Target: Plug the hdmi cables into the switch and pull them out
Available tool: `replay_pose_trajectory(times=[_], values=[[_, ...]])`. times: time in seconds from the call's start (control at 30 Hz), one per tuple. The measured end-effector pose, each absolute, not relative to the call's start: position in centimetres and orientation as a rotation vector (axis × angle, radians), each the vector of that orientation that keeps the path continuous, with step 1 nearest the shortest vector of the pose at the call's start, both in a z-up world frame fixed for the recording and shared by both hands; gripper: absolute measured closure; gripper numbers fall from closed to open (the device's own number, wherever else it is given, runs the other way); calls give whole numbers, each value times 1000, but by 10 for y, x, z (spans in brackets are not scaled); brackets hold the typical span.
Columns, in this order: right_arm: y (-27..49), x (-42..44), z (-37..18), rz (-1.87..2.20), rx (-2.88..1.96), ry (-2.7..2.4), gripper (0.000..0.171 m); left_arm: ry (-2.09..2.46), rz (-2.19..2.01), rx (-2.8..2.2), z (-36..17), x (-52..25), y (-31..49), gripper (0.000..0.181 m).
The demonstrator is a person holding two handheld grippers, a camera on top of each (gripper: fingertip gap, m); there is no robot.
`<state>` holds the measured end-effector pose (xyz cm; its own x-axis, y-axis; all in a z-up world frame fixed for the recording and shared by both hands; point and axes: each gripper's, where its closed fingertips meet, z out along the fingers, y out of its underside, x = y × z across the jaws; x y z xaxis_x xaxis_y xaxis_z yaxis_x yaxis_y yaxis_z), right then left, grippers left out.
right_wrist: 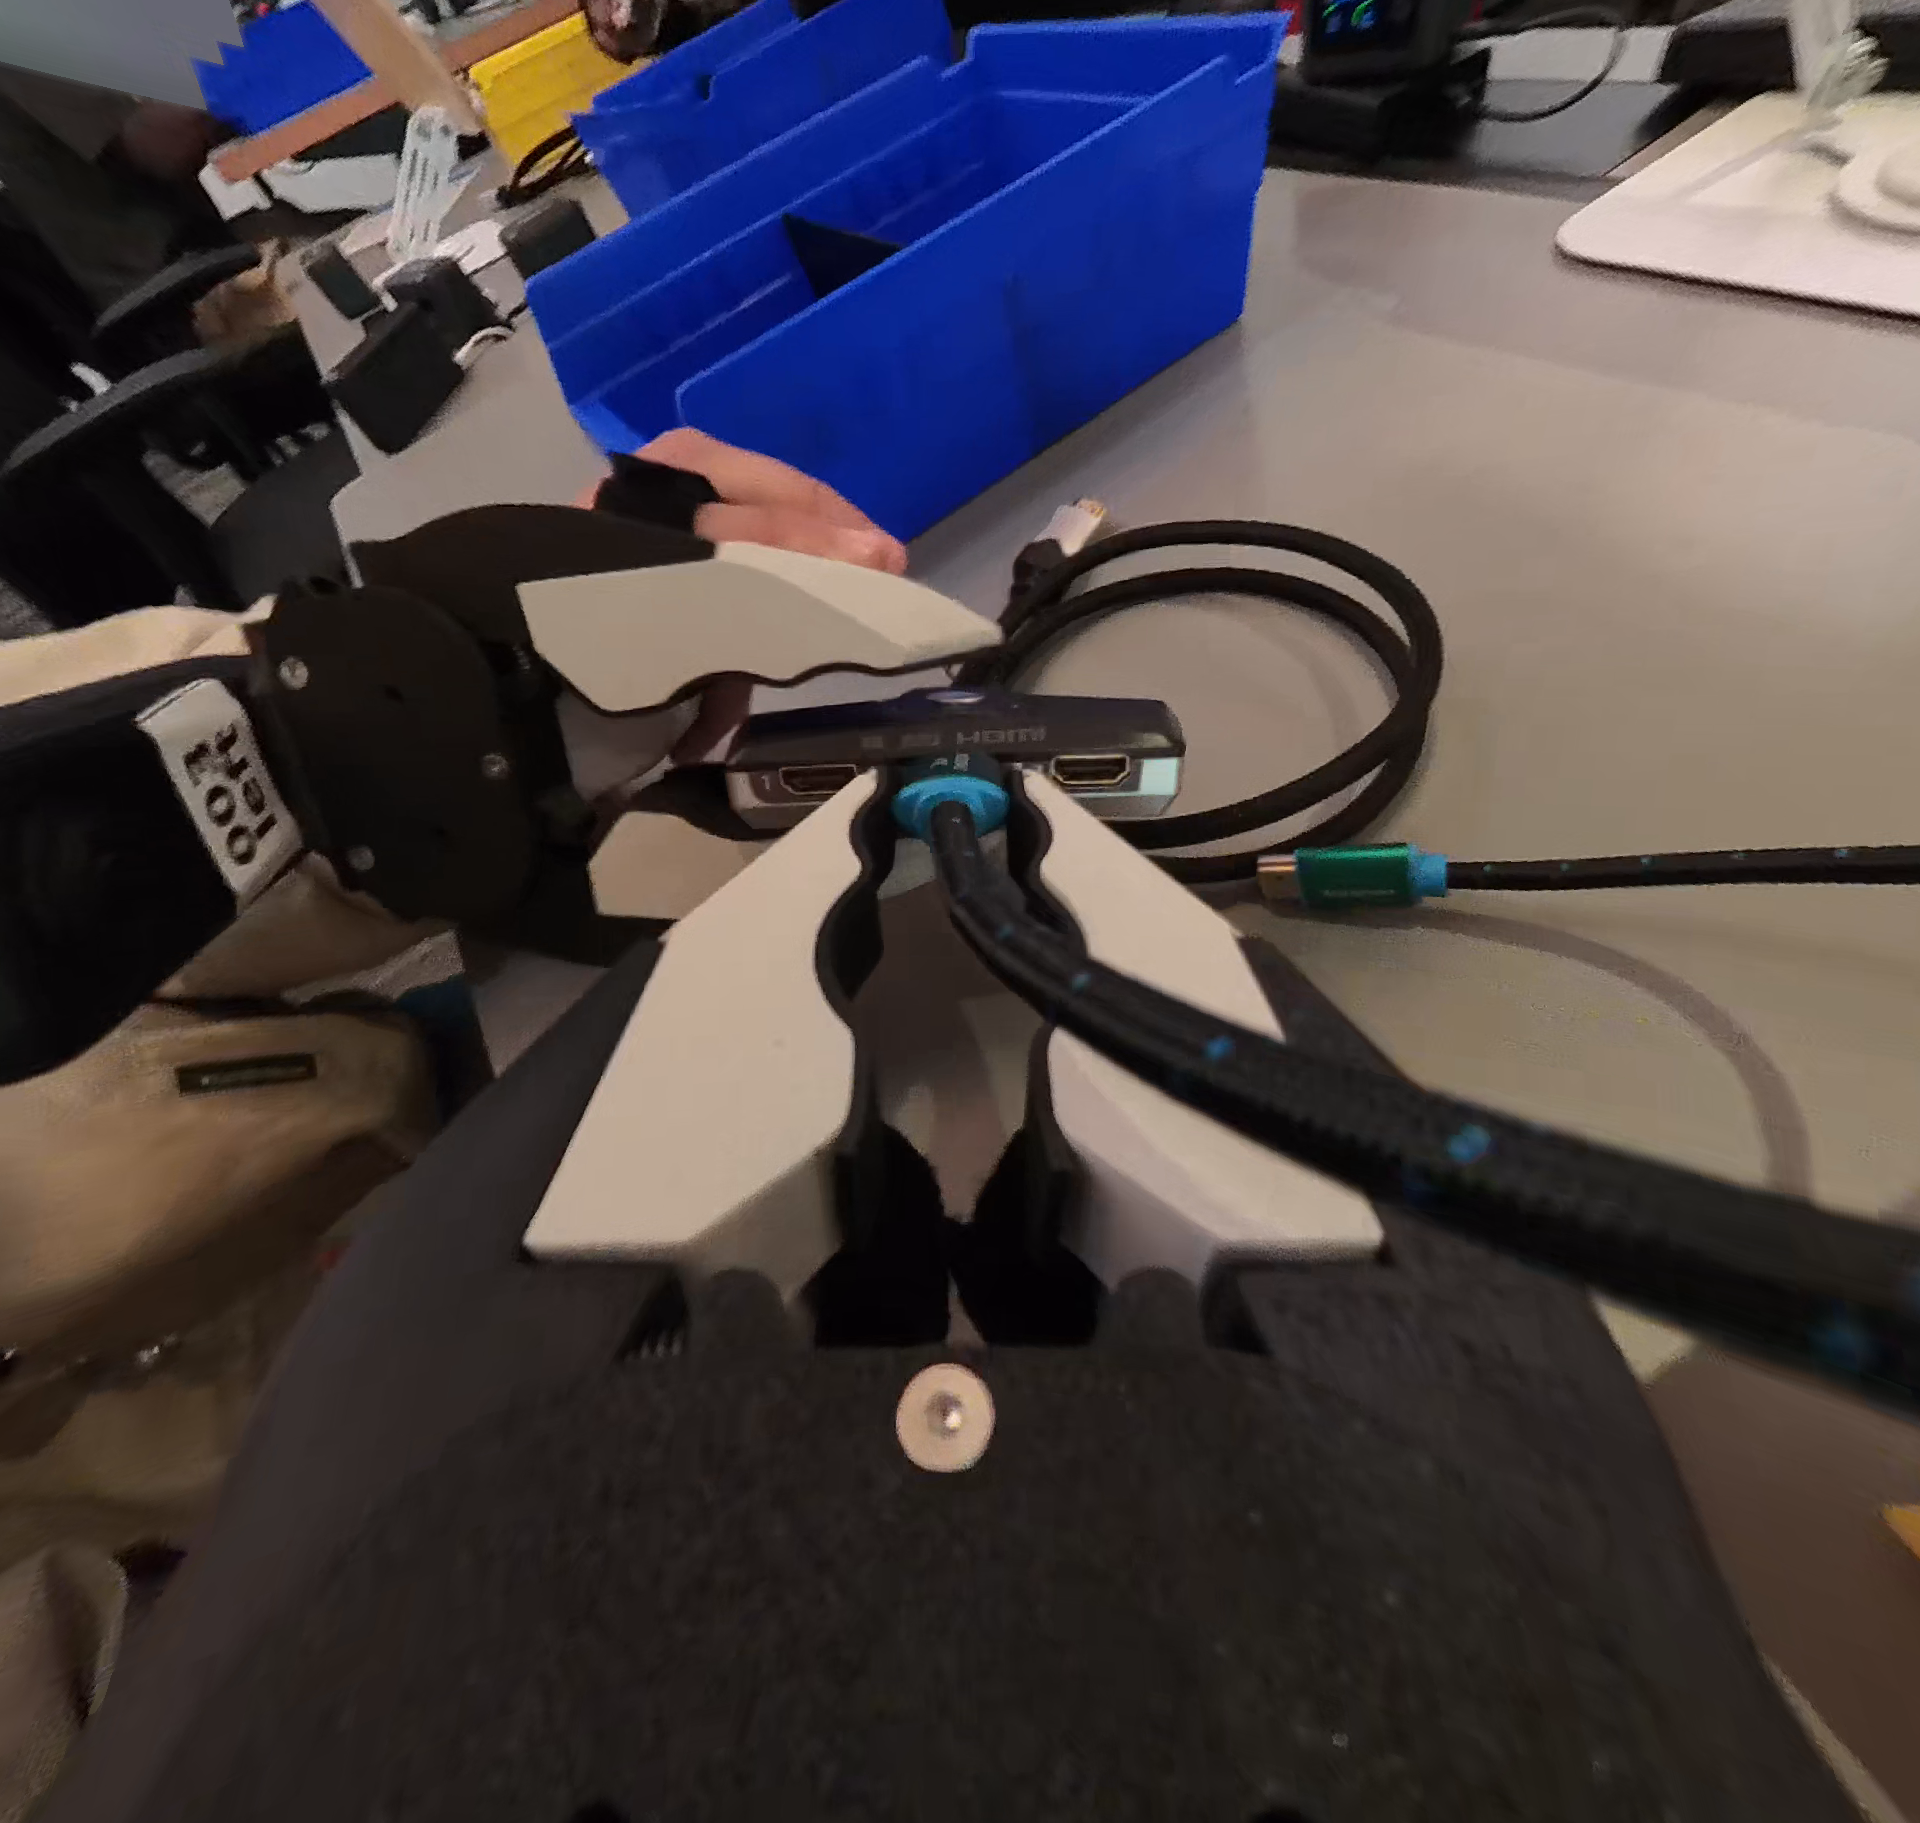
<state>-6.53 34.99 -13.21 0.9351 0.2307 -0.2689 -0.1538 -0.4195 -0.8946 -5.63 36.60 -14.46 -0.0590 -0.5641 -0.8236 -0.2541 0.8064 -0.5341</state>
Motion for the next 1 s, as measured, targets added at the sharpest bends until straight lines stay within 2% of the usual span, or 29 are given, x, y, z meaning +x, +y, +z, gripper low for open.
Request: replay_pose_trajectory(times=[0.07, 0.13, 0.23, 0.37, 0.5, 0.63, 0.8, 0.93, 1.0], values=[[351, -75, -135, 446, -1953, -99, 151, 1652, -278, -634, -147, -56, 363, 145], [353, -79, -135, 446, -1955, -107, 151, 1650, -245, -614, -148, -55, 362, 152], [357, -74, -135, 418, -1942, -70, 151, 1669, -217, -708, -152, -53, 373, 154], [361, -68, -134, 198, -1958, -82, 151, 1663, -139, -761, -157, -50, 393, 154], [360, -67, -133, 208, -1952, -55, 151, 1673, -144, -738, -157, -48, 392, 155], [356, -75, -132, 397, -1927, -81, 151, 1673, -282, -573, -145, -53, 366, 157], [352, -73, -137, 424, -1936, -99, 151, 1670, -402, -664, -145, -66, 360, 158], [351, -55, -134, 286, -1929, -82, 151, 1646, -637, -1003, -147, -74, 365, 131], [352, -51, -135, 197, -1934, -100, 151, 1593, -736, -1193, -148, -73, 369, 124]])
